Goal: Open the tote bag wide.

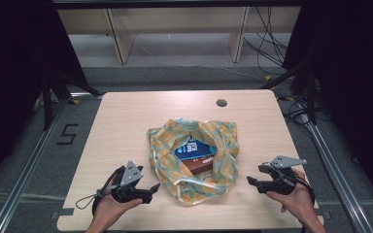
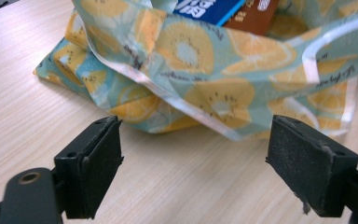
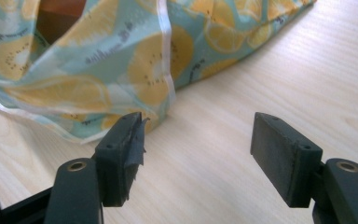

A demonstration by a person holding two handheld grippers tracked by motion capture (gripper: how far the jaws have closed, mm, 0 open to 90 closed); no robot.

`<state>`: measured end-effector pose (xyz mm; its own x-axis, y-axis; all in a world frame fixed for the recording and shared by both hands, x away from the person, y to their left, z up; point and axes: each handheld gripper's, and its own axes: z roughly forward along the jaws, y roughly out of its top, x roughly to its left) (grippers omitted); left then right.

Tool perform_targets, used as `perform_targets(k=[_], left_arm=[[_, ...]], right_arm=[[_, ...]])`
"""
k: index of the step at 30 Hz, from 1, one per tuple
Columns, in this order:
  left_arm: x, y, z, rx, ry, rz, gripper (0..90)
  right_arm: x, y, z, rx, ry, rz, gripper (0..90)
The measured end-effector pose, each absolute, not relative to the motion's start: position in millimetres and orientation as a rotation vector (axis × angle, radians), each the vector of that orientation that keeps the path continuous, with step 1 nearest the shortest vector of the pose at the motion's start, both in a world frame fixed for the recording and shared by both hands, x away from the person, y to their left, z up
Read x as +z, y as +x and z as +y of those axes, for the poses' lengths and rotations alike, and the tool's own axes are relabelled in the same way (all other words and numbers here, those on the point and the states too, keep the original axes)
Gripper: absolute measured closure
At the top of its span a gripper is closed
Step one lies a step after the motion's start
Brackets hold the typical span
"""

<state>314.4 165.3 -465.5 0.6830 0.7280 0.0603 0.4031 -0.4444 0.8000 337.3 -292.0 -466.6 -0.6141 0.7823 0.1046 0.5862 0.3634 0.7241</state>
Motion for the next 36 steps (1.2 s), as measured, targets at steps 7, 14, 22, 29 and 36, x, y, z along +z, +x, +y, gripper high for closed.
perform_targets(k=[7, 14, 22, 29, 36], left_arm=[[-480, 303, 168, 0.528, 2.092, 0.865, 16.7], [-487, 290, 166, 0.537, 2.103, 0.844, 16.7], [-496, 281, 161, 0.515, 2.152, 0.832, 16.4], [-497, 282, 161, 0.517, 2.156, 0.835, 16.4], [-497, 283, 161, 0.513, 2.167, 0.824, 16.4]], right_arm=[[-476, 328, -296, 1.097, 1.18, 2.366, 34.9], [-483, 313, -295, 1.086, 1.167, 2.371, 34.0], [-490, 296, -296, 1.074, 1.173, 2.384, 32.1], [-494, 290, -293, 1.045, 1.153, 2.413, 31.7], [-495, 290, -293, 1.035, 1.173, 2.405, 31.5]])
